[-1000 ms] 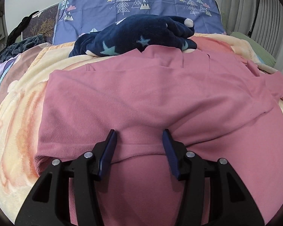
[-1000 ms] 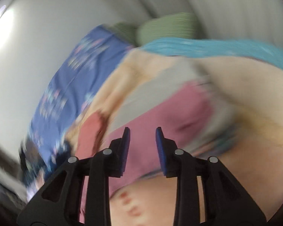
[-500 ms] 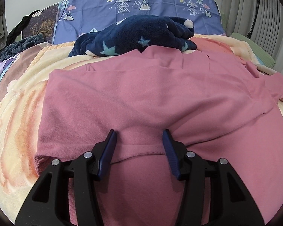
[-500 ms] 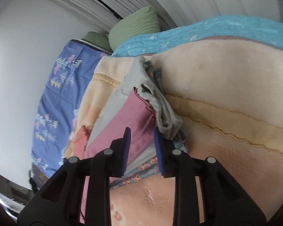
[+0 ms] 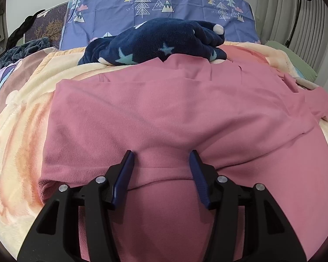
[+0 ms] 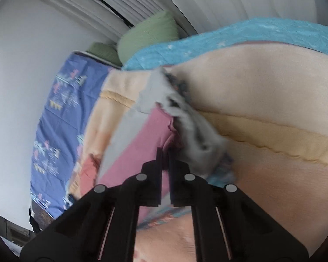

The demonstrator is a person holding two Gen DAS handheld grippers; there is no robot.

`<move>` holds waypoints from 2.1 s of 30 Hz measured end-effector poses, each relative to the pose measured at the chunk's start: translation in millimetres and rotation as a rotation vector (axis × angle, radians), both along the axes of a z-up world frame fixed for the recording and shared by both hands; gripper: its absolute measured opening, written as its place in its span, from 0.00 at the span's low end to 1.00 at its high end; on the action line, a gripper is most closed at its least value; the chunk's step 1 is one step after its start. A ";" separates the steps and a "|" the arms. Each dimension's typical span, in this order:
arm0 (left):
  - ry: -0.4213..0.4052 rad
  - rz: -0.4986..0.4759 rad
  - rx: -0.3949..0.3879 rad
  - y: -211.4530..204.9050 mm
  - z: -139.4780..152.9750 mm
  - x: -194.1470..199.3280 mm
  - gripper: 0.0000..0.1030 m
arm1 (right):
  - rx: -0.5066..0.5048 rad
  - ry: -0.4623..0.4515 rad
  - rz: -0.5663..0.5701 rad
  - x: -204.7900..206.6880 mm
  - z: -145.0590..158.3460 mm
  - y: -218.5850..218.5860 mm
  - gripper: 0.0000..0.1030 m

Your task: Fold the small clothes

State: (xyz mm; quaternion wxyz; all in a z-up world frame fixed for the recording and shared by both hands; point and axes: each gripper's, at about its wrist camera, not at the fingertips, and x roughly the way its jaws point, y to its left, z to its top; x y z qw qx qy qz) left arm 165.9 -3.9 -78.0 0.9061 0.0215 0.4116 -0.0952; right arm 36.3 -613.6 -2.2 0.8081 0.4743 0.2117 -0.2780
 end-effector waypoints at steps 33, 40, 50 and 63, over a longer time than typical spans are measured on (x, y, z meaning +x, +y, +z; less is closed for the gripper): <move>0.104 -0.266 -0.357 -57.7 35.5 28.2 0.75 | -0.233 -0.020 0.997 120.3 -67.3 360.1 0.28; 0.189 -0.265 -0.352 -99.3 19.7 66.2 0.02 | -0.299 -0.076 1.090 116.0 -63.5 375.9 0.35; -0.185 -0.311 -0.371 -59.7 173.8 16.4 0.02 | -0.275 -0.016 1.055 118.9 -71.5 371.2 0.36; 0.023 0.019 -0.181 78.4 65.3 30.9 0.03 | -0.360 0.033 1.085 117.2 -71.2 386.8 0.48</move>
